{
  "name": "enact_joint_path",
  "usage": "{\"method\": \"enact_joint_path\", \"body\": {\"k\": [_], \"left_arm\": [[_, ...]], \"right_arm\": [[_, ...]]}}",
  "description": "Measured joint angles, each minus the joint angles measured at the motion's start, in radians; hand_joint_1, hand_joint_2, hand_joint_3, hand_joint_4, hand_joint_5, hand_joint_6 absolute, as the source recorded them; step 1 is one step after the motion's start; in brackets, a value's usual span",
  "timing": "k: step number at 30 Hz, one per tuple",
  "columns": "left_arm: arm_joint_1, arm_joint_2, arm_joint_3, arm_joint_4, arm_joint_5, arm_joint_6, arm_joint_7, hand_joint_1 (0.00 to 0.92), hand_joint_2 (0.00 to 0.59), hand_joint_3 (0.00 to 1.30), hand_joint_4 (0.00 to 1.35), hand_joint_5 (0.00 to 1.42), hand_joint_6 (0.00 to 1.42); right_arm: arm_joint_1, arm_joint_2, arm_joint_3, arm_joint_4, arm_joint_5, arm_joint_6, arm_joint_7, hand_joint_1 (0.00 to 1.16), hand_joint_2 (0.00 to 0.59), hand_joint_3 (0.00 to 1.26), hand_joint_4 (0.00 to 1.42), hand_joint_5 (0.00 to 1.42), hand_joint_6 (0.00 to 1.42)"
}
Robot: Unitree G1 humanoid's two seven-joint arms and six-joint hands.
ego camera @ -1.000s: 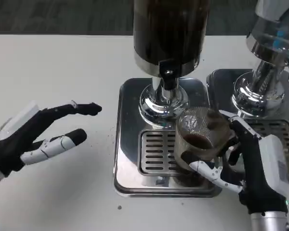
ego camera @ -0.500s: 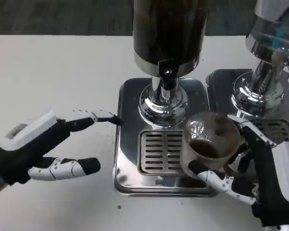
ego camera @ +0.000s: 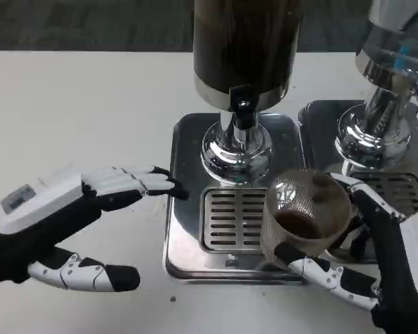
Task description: Grasp the cup under the faucet to collect the drink, then remove the cup.
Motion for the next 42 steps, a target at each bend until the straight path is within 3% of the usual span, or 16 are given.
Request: {"method": "enact_joint_path", "body": {"k": [20,42], "left_arm": [[0.071,0.078,-0.051,-0.136,-0.089,-0.066,-0.014,0.0,0.093,0.21,0.08,0.08,0.14],[0.09,0.102,-0.053,-0.158,-0.118,-0.071,-0.014,0.0,0.095,0.21,0.09,0.08,0.13]], "right_arm": [[0.077,-0.002,-0.001,-0.066,0.003,-0.018,0.033,0.62,0.252,0.68,0.81,0.93,1.17],[0.093,0.003,-0.002,-0.09,0.004,-0.022,0.042,0.61,0.252,0.69,0.82,0.94,1.19]]}}
